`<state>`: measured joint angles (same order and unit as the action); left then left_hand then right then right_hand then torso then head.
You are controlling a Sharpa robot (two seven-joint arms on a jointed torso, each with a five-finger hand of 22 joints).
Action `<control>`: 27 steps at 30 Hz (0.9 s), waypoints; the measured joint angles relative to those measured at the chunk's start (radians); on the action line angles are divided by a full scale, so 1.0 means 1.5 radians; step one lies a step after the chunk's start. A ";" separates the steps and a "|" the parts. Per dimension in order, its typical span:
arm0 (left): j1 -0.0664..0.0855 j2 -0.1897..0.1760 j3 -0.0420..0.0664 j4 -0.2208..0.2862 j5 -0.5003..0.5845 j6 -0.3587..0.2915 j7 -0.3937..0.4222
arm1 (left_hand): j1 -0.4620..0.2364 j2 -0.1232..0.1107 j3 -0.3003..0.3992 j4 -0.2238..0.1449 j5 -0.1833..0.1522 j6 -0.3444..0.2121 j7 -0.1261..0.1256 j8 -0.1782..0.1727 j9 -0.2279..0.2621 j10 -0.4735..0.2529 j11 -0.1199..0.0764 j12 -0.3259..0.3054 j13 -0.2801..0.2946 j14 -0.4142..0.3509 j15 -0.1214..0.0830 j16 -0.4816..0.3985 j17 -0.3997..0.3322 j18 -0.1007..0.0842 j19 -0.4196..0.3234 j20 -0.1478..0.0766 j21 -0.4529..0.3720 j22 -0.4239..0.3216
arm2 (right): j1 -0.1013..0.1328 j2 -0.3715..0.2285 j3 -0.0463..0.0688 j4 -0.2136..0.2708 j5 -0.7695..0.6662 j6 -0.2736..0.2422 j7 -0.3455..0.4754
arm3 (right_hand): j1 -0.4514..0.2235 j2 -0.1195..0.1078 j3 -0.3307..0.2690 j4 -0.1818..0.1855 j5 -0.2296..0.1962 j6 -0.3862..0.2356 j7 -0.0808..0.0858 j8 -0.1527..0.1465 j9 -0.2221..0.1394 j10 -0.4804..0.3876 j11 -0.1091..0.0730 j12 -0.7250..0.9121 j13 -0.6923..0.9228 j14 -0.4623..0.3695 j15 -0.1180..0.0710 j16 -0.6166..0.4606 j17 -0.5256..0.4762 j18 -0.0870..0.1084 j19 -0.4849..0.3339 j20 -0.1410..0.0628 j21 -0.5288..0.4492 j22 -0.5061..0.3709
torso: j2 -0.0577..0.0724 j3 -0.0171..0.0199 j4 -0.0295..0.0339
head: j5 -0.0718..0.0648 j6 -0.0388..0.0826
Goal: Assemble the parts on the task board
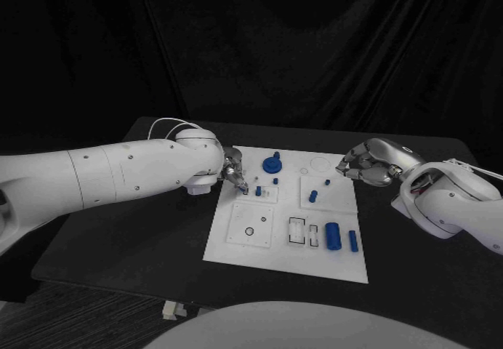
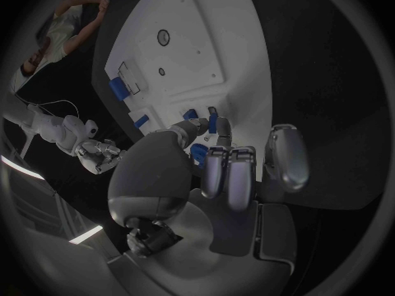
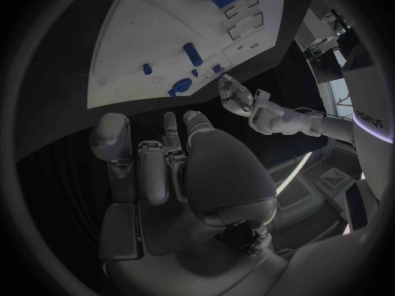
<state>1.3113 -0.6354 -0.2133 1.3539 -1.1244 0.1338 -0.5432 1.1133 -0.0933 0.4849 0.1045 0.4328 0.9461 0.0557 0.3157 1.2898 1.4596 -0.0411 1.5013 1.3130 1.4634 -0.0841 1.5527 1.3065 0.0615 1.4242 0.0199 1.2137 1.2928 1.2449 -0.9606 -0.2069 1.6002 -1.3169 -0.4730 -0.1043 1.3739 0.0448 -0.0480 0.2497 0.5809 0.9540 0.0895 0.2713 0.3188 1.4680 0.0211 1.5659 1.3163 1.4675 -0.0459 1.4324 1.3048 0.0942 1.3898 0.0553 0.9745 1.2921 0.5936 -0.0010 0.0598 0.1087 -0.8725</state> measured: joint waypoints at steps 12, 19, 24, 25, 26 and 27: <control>-0.002 0.008 0.000 -0.005 -0.002 0.002 0.000 | 0.000 0.000 0.000 0.000 0.000 0.000 0.000 0.000 0.000 0.000 0.000 0.000 0.000 0.000 0.000 0.000 0.000 0.000 0.000 0.000 0.000 0.000 | 0.000 0.000 0.000 0.000 0.000 0.000 -0.001 | 0.000 0.000 0.000 0.000 0.000 0.000 0.000 0.000 0.000 0.000 0.000 0.000 0.000 0.000 0.000 0.000 0.000 0.000 0.000 0.000 0.000 0.000 | 0.000 -0.0003 -0.0004 | 0.001 0.000; -0.002 0.011 0.000 -0.010 -0.002 0.008 -0.001 | 0.000 0.000 0.000 0.000 0.000 0.000 0.000 0.000 0.000 0.000 0.000 0.000 0.000 0.000 0.000 0.000 0.000 0.000 0.000 0.000 0.000 0.000 | 0.000 0.001 0.000 0.000 0.000 0.000 -0.001 | 0.000 0.000 0.000 0.000 0.000 0.000 0.000 0.000 0.000 0.000 0.000 0.000 0.000 0.000 0.000 0.000 0.000 0.000 0.000 0.000 0.000 0.000 | 0.000 -0.0002 -0.0006 | 0.002 0.000; -0.005 0.014 0.000 -0.015 -0.002 0.014 -0.001 | 0.000 0.000 0.000 0.000 0.000 0.000 0.000 0.000 0.000 0.000 0.000 0.000 0.000 0.000 0.000 0.000 0.000 0.000 0.000 0.000 0.000 0.000 | 0.000 0.001 0.000 0.000 0.000 0.001 -0.001 | 0.000 0.000 0.000 0.000 0.000 0.000 0.000 0.000 0.000 -0.006 -0.006 0.000 0.000 0.000 0.000 0.000 0.000 0.000 0.000 0.000 0.000 0.000 | 0.000 -0.0003 -0.0006 | 0.001 0.000; -0.005 0.014 0.000 -0.016 -0.002 0.015 -0.002 | 0.000 0.000 0.000 0.000 0.000 0.000 0.000 0.000 0.000 0.000 0.000 0.000 0.000 0.000 0.000 0.000 0.000 0.000 0.000 0.000 0.000 0.000 | 0.000 0.001 0.000 0.000 0.000 0.001 -0.001 | 0.000 0.000 0.000 0.000 0.000 0.000 0.000 0.000 0.000 -0.006 -0.006 0.000 0.000 0.000 0.000 0.000 0.000 0.000 0.000 0.000 0.000 0.000 | 0.000 -0.0003 -0.0006 | 0.001 0.000; -0.006 0.015 0.000 -0.017 -0.002 0.016 -0.002 | 0.000 0.000 0.000 0.000 0.000 0.000 0.000 0.000 0.000 0.000 0.000 0.000 0.000 0.000 0.000 0.000 0.000 0.000 0.000 0.000 0.000 0.000 | 0.000 0.000 0.000 0.000 0.000 0.001 -0.001 | 0.000 0.000 0.000 0.000 0.000 0.000 0.000 0.000 0.000 -0.006 -0.006 0.000 0.000 0.000 0.000 0.000 0.000 0.000 0.000 0.000 0.000 0.000 | 0.000 -0.0003 -0.0006 | 0.001 0.000; -0.006 0.015 0.000 -0.018 -0.002 0.017 -0.002 | 0.000 0.000 0.000 0.000 0.000 0.000 0.000 0.000 0.000 0.000 0.000 0.000 0.000 0.000 0.000 0.000 0.000 0.000 0.000 0.000 0.000 0.000 | 0.000 0.000 0.000 0.000 0.000 0.001 -0.001 | 0.000 0.000 0.000 0.000 0.000 0.000 0.000 0.000 0.000 -0.006 -0.006 0.000 0.000 0.000 0.000 0.000 0.000 0.000 0.000 0.000 0.000 0.000 | 0.000 -0.0003 -0.0006 | 0.001 0.000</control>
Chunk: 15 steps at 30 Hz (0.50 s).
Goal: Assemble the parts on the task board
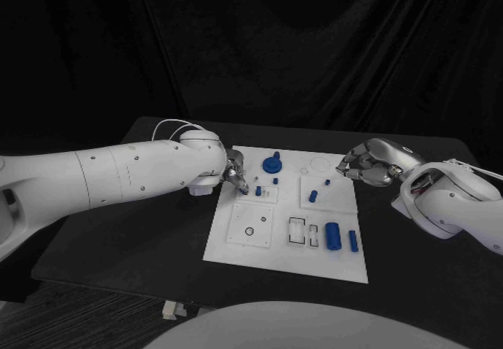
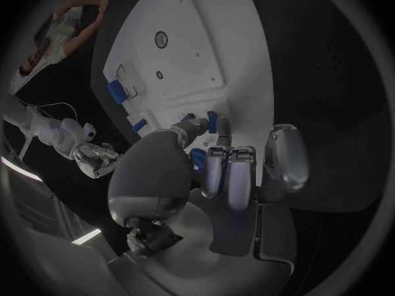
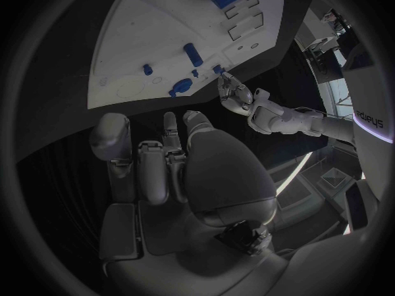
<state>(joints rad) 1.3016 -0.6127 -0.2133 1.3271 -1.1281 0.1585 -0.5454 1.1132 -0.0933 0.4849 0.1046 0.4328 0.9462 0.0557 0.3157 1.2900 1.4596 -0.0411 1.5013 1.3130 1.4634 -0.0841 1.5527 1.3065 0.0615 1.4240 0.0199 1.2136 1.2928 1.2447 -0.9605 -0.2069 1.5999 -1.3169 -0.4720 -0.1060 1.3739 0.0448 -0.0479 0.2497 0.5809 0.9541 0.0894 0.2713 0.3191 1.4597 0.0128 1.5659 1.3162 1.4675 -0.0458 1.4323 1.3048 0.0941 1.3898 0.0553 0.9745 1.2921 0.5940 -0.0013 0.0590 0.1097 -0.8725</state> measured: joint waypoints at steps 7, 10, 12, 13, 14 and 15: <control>-0.002 0.003 0.001 -0.005 0.000 0.000 0.001 | -0.011 -0.001 0.000 0.000 0.000 0.005 -0.005 0.000 0.010 0.000 0.000 0.000 0.000 0.000 0.000 0.000 0.000 0.000 0.000 0.000 0.000 0.000 | 0.000 -0.001 0.000 0.000 0.000 0.000 0.000 | 0.000 0.000 0.000 0.000 0.000 0.000 0.000 0.000 0.000 0.000 0.000 0.000 0.000 0.000 0.000 0.000 0.000 0.000 0.000 0.000 0.000 0.000 | 0.000 -0.0001 0.0000 | -0.001 0.000; -0.004 0.004 0.002 -0.008 0.000 0.000 0.003 | -0.011 -0.001 0.000 0.000 0.000 0.006 -0.006 0.003 0.012 0.000 0.000 0.000 0.000 0.000 0.000 0.000 0.000 0.000 0.000 0.000 0.000 0.000 | 0.000 -0.001 0.000 0.000 0.000 0.000 0.000 | 0.000 0.000 0.000 0.000 0.000 0.000 0.000 0.000 0.000 0.000 0.000 0.000 0.000 0.000 0.000 0.000 0.000 0.000 0.000 0.000 0.000 0.000 | 0.000 -0.0001 0.0000 | -0.002 0.000; -0.005 0.005 0.002 -0.009 0.000 -0.001 0.004 | -0.011 -0.001 0.000 0.000 0.000 0.006 -0.006 0.008 0.013 0.000 0.000 0.000 0.000 0.000 0.000 0.000 0.000 0.000 0.000 0.000 0.000 0.000 | 0.000 -0.001 0.000 0.000 0.000 0.001 0.000 | 0.000 0.000 0.000 0.000 0.000 0.000 0.000 0.000 0.000 0.000 0.000 0.000 0.000 0.000 0.000 0.000 0.000 0.000 0.000 0.000 0.000 0.000 | 0.000 -0.0002 0.0001 | -0.002 0.000; -0.005 0.006 0.002 -0.010 0.000 -0.002 0.005 | -0.011 -0.001 0.000 0.000 0.000 0.007 -0.007 0.010 0.013 0.000 0.000 0.000 0.000 0.000 0.000 0.000 0.000 0.000 0.000 0.000 0.000 0.000 | 0.000 -0.001 0.000 0.000 0.000 0.001 0.000 | 0.000 0.000 0.000 0.000 0.000 0.000 0.000 0.000 0.000 0.000 0.000 0.000 0.000 0.000 0.000 0.000 0.000 0.000 0.000 0.000 0.000 0.000 | 0.000 -0.0003 0.0001 | -0.002 0.000; -0.006 0.006 0.002 -0.011 0.000 -0.003 0.006 | -0.011 -0.001 0.000 0.000 0.000 0.007 -0.007 0.010 0.015 0.000 0.000 0.000 0.000 0.000 0.000 0.000 0.000 0.000 0.000 0.000 0.000 0.000 | 0.000 -0.001 0.000 0.000 0.000 0.001 0.000 | 0.000 0.000 0.000 0.000 0.000 0.000 0.000 0.000 0.000 0.000 0.000 0.000 0.000 0.000 0.000 0.000 0.000 0.000 0.000 0.000 0.000 0.000 | 0.000 -0.0003 0.0002 | -0.002 0.000; -0.006 0.006 0.002 -0.011 0.000 -0.004 0.007 | -0.011 -0.001 0.000 0.000 0.000 0.007 -0.007 0.010 0.017 0.000 0.000 0.000 0.000 0.000 0.000 0.000 0.000 0.000 0.000 0.000 0.000 0.000 | 0.000 -0.001 0.000 0.000 0.000 0.001 0.000 | 0.000 0.000 0.000 0.000 0.000 0.000 0.000 0.000 0.000 0.000 0.000 0.000 0.000 0.000 0.000 0.000 0.000 0.000 0.000 0.000 0.000 0.000 | 0.000 -0.0004 0.0002 | -0.002 0.000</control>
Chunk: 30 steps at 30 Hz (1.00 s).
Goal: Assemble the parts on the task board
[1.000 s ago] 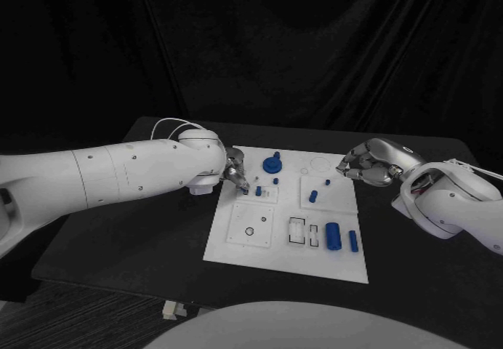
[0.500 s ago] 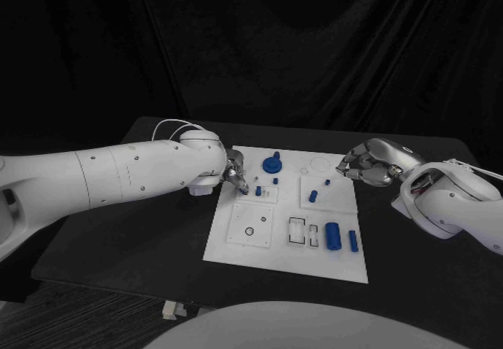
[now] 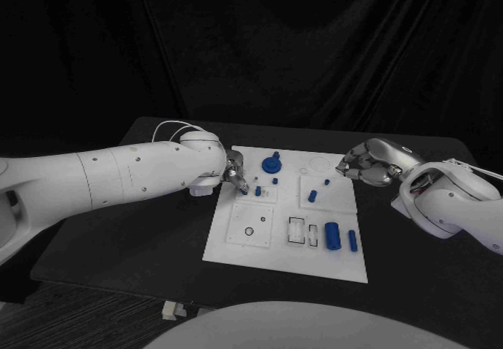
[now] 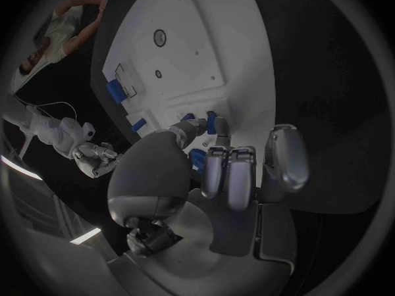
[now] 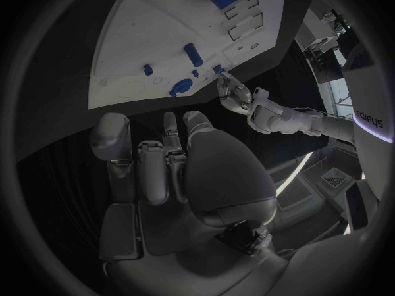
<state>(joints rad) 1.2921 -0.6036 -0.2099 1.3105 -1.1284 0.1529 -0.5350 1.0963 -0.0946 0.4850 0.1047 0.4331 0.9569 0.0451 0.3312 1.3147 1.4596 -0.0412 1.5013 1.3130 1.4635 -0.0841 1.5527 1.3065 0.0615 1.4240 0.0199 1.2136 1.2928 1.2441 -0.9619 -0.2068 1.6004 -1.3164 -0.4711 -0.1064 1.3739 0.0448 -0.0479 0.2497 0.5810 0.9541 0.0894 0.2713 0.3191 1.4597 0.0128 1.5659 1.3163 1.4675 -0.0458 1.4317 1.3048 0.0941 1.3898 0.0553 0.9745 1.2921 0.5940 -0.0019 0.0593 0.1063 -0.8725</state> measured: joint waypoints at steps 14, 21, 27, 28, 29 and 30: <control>-0.003 0.000 0.000 0.000 -0.001 -0.012 0.010 | 0.000 0.000 0.000 0.000 0.000 0.000 0.000 0.000 0.002 0.000 0.000 0.000 0.000 0.000 0.000 0.000 0.000 0.000 0.000 0.000 0.000 0.000 | -0.001 0.000 0.000 0.000 0.001 0.000 0.000 | 0.000 0.000 0.000 0.000 0.000 0.000 0.000 0.000 0.000 0.000 0.000 0.000 0.000 0.000 0.000 0.000 0.000 0.000 0.000 0.000 0.000 0.000 | 0.000 0.0000 0.0001 | 0.002 0.000; -0.004 0.001 -0.001 0.000 -0.001 -0.013 0.010 | 0.000 0.000 0.000 0.000 0.000 0.000 0.000 -0.003 -0.001 0.000 0.000 0.000 0.000 0.000 0.000 0.000 0.000 0.000 0.000 0.000 0.000 0.000 | -0.001 0.000 0.000 0.000 0.001 0.000 0.000 | 0.000 0.000 0.000 0.000 0.000 0.000 0.000 0.000 0.000 0.000 0.000 0.000 0.000 0.000 0.000 0.000 0.000 0.000 0.000 0.000 0.000 0.000 | -0.001 0.0004 0.0001 | 0.001 0.000; -0.005 0.001 -0.001 0.000 -0.001 -0.012 0.010 | 0.000 0.000 0.000 0.000 0.000 0.000 0.000 -0.003 -0.002 0.000 0.000 0.000 0.000 0.000 0.000 0.000 0.000 0.000 0.000 0.000 0.000 0.000 | -0.002 0.000 0.000 0.000 0.001 0.001 -0.001 | 0.000 0.000 0.000 0.000 0.000 0.000 0.000 0.000 0.000 0.000 0.000 0.000 0.000 0.000 0.000 0.000 0.000 0.000 0.000 0.000 0.000 0.000 | -0.001 0.0005 -0.0001 | 0.001 0.000; -0.005 0.001 -0.001 0.000 -0.001 -0.011 0.009 | 0.000 0.000 0.000 0.000 0.000 0.000 0.000 -0.003 -0.002 0.000 0.000 0.000 0.000 0.000 0.000 0.000 0.000 0.000 0.000 0.000 0.000 0.000 | -0.002 0.000 0.000 0.000 0.001 0.001 -0.001 | 0.000 0.000 0.000 0.000 0.000 0.000 0.000 0.000 0.000 0.000 0.000 0.000 0.000 0.000 0.000 0.000 0.000 0.000 0.000 0.000 0.000 0.000 | -0.001 0.0005 -0.0001 | 0.001 0.000; -0.005 0.001 -0.001 0.000 -0.001 -0.010 0.009 | 0.000 0.000 0.000 0.000 0.000 0.000 0.000 -0.003 -0.002 0.000 0.000 0.000 0.000 0.000 0.000 0.000 0.000 0.000 0.000 0.000 0.000 0.000 | -0.002 0.000 0.000 0.000 0.001 0.001 -0.001 | 0.000 0.000 0.000 0.000 0.000 0.000 0.000 0.000 0.000 0.000 0.000 0.000 0.000 0.000 0.000 0.000 0.000 0.000 0.000 0.000 0.000 0.000 | 0.000 0.0005 -0.0001 | 0.002 0.000; -0.005 0.001 -0.001 0.001 -0.001 -0.010 0.009 | 0.000 0.000 0.000 0.000 0.000 0.000 0.000 -0.003 -0.002 0.000 0.000 0.000 0.000 0.000 0.000 0.000 0.000 0.000 0.000 0.000 0.000 0.000 | -0.002 0.000 0.000 0.000 0.001 0.001 -0.001 | 0.000 0.000 0.000 0.000 0.000 0.000 0.000 0.000 0.000 0.000 0.000 0.000 0.000 0.000 0.000 0.000 0.000 0.000 0.000 0.000 0.000 0.000 | 0.000 0.0005 -0.0002 | 0.002 0.000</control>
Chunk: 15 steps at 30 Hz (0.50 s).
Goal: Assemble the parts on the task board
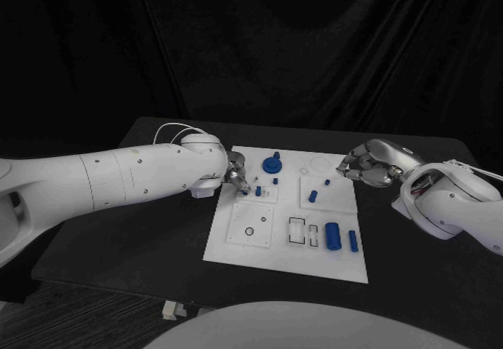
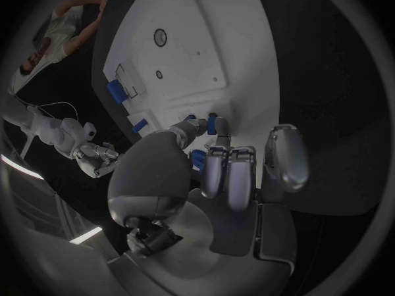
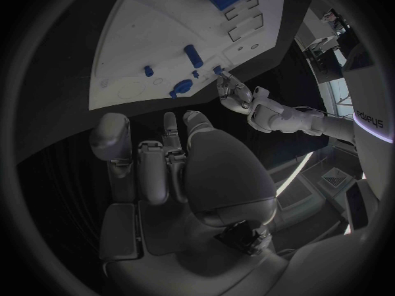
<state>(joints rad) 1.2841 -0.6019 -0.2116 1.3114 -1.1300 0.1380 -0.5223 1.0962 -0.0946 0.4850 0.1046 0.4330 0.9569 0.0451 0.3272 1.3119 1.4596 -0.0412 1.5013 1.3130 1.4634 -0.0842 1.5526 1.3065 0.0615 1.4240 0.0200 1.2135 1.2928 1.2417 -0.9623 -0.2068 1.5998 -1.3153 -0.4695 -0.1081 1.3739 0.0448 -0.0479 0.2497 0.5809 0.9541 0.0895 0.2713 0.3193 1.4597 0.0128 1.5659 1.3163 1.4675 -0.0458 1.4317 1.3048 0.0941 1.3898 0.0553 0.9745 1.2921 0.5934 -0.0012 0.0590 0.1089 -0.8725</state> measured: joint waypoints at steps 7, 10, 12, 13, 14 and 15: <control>-0.001 0.000 0.000 0.001 0.000 0.005 -0.004 | 0.000 0.000 0.000 0.000 0.000 0.000 0.000 0.000 -0.001 0.000 0.000 0.000 0.000 0.000 0.000 0.000 0.000 0.000 0.000 0.000 0.000 0.000 | 0.000 0.000 0.000 0.000 0.000 0.001 -0.001 | 0.000 0.000 0.000 0.000 0.000 0.000 0.000 0.000 0.000 0.000 0.000 0.000 0.000 0.000 0.000 0.000 0.000 0.000 0.000 0.000 0.000 0.000 | 0.000 0.0000 0.0000 | 0.001 0.000; -0.001 0.000 0.000 0.002 0.000 0.006 -0.004 | 0.000 0.000 0.000 0.000 0.000 0.000 0.000 0.000 -0.001 0.000 0.000 0.000 0.000 0.000 0.000 0.000 0.000 0.000 0.000 0.000 0.000 0.000 | 0.000 0.000 0.000 0.000 0.000 0.001 -0.001 | 0.000 0.000 0.000 0.000 0.000 0.000 0.000 0.000 0.000 0.000 0.000 0.000 0.000 0.000 0.000 0.000 0.000 0.000 0.000 0.000 0.000 0.000 | 0.000 0.0000 0.0000 | 0.001 0.000; -0.001 0.000 0.000 0.001 0.000 0.006 -0.005 | 0.000 0.000 0.000 0.000 0.000 0.000 0.000 0.000 -0.001 0.000 0.000 0.000 0.000 0.000 0.000 0.000 0.000 0.000 0.000 0.000 0.000 0.000 | 0.000 0.000 0.000 0.000 0.000 0.001 -0.001 | 0.000 0.000 0.000 0.000 0.000 0.000 0.000 0.000 0.000 0.000 0.000 0.000 0.000 0.000 0.000 0.000 0.000 0.000 0.000 0.000 0.000 0.000 | 0.000 0.0001 0.0000 | 0.001 0.000; -0.001 0.000 0.000 0.001 0.000 0.007 -0.005 | -0.004 0.004 0.000 0.000 -0.013 0.000 0.000 0.000 -0.001 0.000 0.000 0.000 0.000 0.000 0.000 0.000 0.000 0.000 0.000 0.000 0.000 0.000 | 0.000 0.000 0.000 0.000 0.000 0.001 -0.001 | 0.000 0.000 0.000 0.000 0.000 0.000 0.000 0.000 0.000 0.000 0.000 0.000 0.000 0.000 0.000 0.000 0.000 0.000 0.000 0.000 0.000 0.000 | 0.000 0.0001 0.0000 | 0.001 0.000; -0.001 0.000 0.000 0.001 0.000 0.007 -0.005 | -0.006 0.006 0.000 0.000 -0.026 0.000 0.000 0.000 -0.001 0.000 0.000 0.000 0.000 0.000 0.000 0.000 0.000 0.000 0.000 0.000 0.000 0.000 | 0.000 0.000 0.000 0.000 0.000 0.002 -0.002 | 0.000 0.000 0.000 0.000 0.000 0.000 0.000 0.000 0.000 0.000 0.000 0.000 0.000 0.000 0.000 0.000 0.000 0.000 0.000 0.000 0.000 0.000 | 0.000 0.0000 0.0000 | 0.001 0.000; -0.001 0.001 0.000 0.000 0.000 0.007 -0.005 | -0.006 0.006 0.000 0.000 -0.039 0.000 0.000 0.000 -0.001 0.000 0.000 0.000 0.000 0.000 0.000 0.000 0.000 0.000 0.000 0.000 0.000 0.000 | 0.000 0.000 0.000 0.000 0.000 0.002 -0.002 | 0.000 0.000 0.000 0.000 0.000 0.000 0.000 0.000 0.000 0.000 0.000 0.000 0.000 0.000 0.000 0.000 0.000 0.000 0.000 0.000 0.000 0.000 | 0.000 0.0000 0.0000 | 0.001 0.000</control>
<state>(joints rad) 1.2823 -0.6006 -0.2113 1.3119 -1.1304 0.1492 -0.5301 1.0866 -0.0849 0.4848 0.1048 0.3743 0.9571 0.0450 0.3271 1.3104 1.4596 -0.0412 1.5013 1.3130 1.4634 -0.0841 1.5526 1.3065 0.0615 1.4240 0.0199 1.2131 1.2928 1.2412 -0.9616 -0.2068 1.5998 -1.3150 -0.4670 -0.1106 1.3739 0.0448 -0.0479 0.2497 0.5809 0.9541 0.0894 0.2713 0.3193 1.4597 0.0128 1.5659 1.3163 1.4675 -0.0459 1.4317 1.3048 0.0941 1.3898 0.0553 0.9745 1.2921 0.5937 -0.0012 0.0590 0.1109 -0.8725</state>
